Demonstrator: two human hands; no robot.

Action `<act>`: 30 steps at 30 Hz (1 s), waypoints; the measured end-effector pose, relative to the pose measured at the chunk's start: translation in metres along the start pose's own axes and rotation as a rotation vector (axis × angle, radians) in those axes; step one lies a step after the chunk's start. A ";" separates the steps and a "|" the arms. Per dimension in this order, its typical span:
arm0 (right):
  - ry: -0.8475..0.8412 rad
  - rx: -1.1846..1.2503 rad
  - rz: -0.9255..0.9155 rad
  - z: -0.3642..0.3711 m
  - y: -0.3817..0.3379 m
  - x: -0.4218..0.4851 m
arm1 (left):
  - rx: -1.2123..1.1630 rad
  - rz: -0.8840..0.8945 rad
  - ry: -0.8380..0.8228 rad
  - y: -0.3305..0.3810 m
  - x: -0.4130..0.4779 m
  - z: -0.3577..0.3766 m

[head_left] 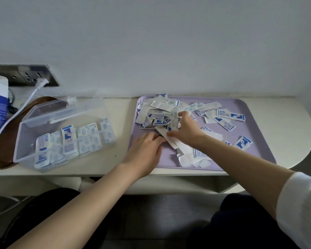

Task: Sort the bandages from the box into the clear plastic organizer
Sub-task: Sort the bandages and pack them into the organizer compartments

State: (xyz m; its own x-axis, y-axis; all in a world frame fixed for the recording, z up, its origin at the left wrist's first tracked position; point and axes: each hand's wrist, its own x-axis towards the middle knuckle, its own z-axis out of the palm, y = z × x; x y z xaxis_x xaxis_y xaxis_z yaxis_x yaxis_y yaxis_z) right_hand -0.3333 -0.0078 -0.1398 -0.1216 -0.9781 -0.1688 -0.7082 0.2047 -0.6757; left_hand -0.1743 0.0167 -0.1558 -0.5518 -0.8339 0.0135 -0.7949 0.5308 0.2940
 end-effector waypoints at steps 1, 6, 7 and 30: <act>0.008 0.016 0.031 0.001 -0.001 0.001 | -0.006 -0.002 0.003 0.000 0.000 0.000; 0.010 0.054 0.124 -0.002 -0.001 0.005 | -0.072 -0.072 0.022 0.000 0.003 -0.007; 0.012 0.044 0.128 -0.004 0.000 0.006 | -0.086 -0.090 0.028 0.001 0.004 -0.010; -0.185 -0.364 0.072 -0.031 0.014 -0.006 | 0.081 -0.189 -0.125 0.018 0.048 -0.007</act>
State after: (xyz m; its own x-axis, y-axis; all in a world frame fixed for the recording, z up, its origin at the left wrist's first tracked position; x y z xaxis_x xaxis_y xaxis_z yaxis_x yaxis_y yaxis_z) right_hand -0.3639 -0.0001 -0.1259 -0.0758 -0.9318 -0.3549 -0.9062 0.2128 -0.3654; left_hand -0.2127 -0.0148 -0.1431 -0.4145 -0.8969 -0.1544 -0.9017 0.3818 0.2029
